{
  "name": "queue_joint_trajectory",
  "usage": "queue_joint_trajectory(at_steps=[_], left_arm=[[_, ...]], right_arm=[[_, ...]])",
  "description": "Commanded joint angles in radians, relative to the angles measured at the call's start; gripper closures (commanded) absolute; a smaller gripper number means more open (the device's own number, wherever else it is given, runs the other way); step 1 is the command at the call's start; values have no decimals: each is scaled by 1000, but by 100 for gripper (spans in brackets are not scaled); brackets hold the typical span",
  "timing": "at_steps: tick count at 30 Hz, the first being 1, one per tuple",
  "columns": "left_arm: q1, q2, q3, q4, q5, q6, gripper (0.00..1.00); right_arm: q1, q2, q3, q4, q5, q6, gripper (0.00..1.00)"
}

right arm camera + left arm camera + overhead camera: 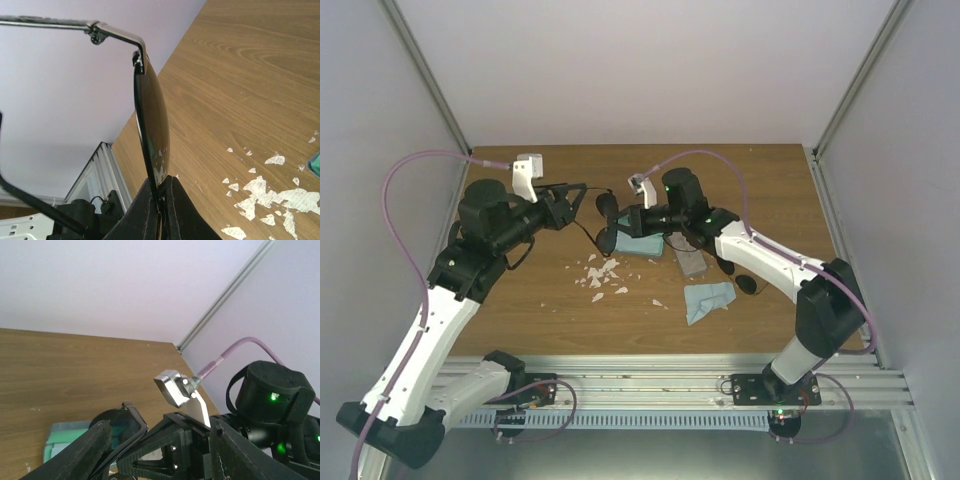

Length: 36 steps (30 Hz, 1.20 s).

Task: Organize the sunglasses
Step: Fold the sunglasses.

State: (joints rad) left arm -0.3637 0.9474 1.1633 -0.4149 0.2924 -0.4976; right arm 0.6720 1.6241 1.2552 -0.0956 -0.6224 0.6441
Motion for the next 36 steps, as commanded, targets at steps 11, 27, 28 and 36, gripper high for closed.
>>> queue_joint_trajectory(at_steps=[11,27,28,36], left_arm=[[6,-39,68,3,-113,50,41],[5,-87,-261,389,449,-117,69],[4,-66,-265,408,500,-123,71],[-22,-9,-288,503,618,-80,80]], right_arm=[[-98,52,-28,228,-171,334,99],[-143,58,-59,445,-406,575,99],[-143,51,-64,446,-410,578,99],[-134,11,-112,566,-461,679,99]])
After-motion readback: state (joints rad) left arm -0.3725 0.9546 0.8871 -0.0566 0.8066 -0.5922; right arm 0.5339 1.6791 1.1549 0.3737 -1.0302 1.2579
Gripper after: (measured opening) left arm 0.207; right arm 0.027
